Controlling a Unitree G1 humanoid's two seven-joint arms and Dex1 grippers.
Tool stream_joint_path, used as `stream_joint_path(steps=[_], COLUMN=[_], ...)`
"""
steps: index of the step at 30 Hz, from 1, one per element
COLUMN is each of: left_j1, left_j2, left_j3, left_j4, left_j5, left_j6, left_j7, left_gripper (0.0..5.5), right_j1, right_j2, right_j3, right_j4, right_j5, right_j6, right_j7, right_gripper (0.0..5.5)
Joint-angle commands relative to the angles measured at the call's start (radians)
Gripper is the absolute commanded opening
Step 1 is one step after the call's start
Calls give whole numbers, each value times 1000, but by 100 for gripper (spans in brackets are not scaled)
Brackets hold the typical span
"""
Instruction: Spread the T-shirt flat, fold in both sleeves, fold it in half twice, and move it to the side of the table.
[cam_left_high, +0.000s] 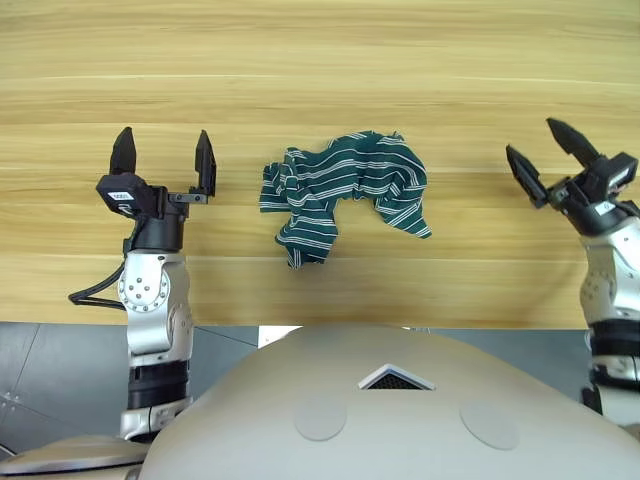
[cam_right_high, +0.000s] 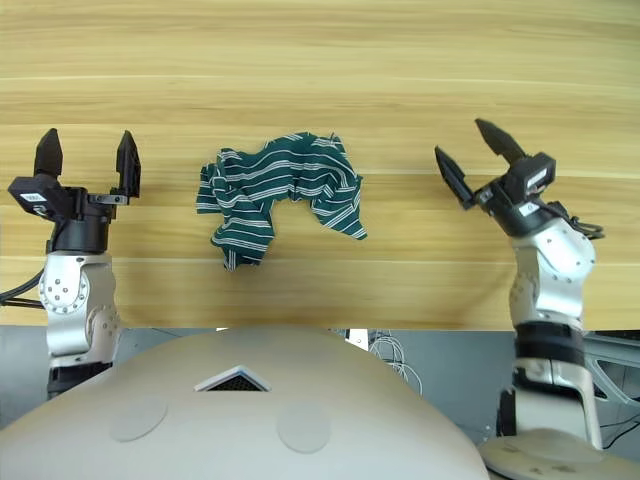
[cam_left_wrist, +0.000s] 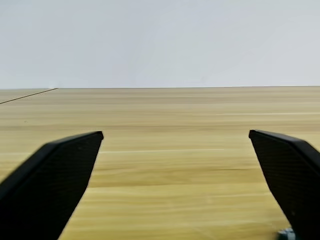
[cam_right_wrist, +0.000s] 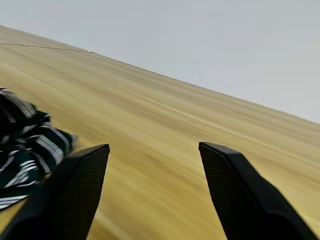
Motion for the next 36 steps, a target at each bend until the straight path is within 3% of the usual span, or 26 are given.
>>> stream_joint_path(steps=[1, 6, 10, 15, 24, 36], left_j1=[157, 92, 40, 12, -61, -76], left_j2=[73, 63, 58, 21, -43, -55], left_j3=[-239, -331, -391, -325, -330, -325], left_j4=[-615, -639, -639, -625, -499, -457], left_j5=[71, 66, 93, 84, 95, 114], left_j6=[512, 589, 725, 853, 912, 913], left_j7=[165, 236, 307, 335, 292, 254], left_gripper=[530, 530, 530, 530, 530, 534], right_j1=[317, 308, 208, 27, -77, -132], right_j2=[-273, -266, -225, -119, -7, 106], right_j3=[-47, -55, 36, 138, 223, 196], right_j4=[-677, -778, -793, -695, -644, -612], right_j5=[177, 273, 224, 104, 17, 8], right_j6=[406, 576, 720, 828, 947, 1083], right_j7=[17, -58, -161, -288, -341, -396], right_gripper=[336, 336, 336, 336, 336, 104])
